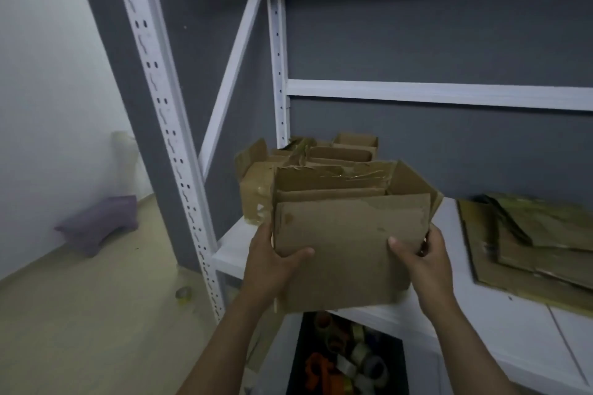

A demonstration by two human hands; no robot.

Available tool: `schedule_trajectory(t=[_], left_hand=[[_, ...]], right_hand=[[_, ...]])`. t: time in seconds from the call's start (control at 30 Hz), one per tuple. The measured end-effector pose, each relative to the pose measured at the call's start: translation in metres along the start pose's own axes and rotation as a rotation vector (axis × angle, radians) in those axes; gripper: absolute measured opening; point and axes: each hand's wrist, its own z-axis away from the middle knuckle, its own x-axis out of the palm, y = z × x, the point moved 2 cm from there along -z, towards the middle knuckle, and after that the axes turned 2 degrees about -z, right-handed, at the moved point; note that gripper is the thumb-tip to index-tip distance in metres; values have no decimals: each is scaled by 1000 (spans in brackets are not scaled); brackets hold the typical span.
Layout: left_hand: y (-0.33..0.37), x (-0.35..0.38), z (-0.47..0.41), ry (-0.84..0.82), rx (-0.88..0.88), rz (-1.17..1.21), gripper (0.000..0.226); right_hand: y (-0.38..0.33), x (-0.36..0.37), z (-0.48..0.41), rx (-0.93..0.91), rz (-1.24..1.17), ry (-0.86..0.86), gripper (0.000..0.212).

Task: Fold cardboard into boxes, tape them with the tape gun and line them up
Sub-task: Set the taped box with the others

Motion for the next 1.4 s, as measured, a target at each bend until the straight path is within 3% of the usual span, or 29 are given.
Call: schedule_trajectory(t=[0.17, 0.43, 0.6, 0.9, 1.1, 1.17, 1.23, 1.4], left_hand=[[10, -41, 32, 51, -16, -28, 98], [1, -89, -1, 261, -79, -299, 62], [-8, -103, -41, 291, -87, -306, 61], [-26, -104, -77, 260, -80, -582, 104], [-33, -102, -87, 172, -67, -693, 113], [-31, -95, -77, 148, -84, -758, 110], [-27, -86, -63, 128, -105, -843, 103], [-6, -45, -29, 13, -98, -1104, 65]], right_hand=[[-14, 27, 14, -2, 19, -142, 70], [-11, 72, 22, -58, 125, -279, 67], [-6, 99, 8, -115, 282, -314, 69], [-1, 155, 22, -254, 573, -363, 98], [-1, 161, 9, -218, 637, -352, 92], [-3, 153, 8, -226, 669, -406, 85], [-10, 141, 4, -185, 697, -472, 60], [-24, 80, -13, -333, 1079, -581, 60]])
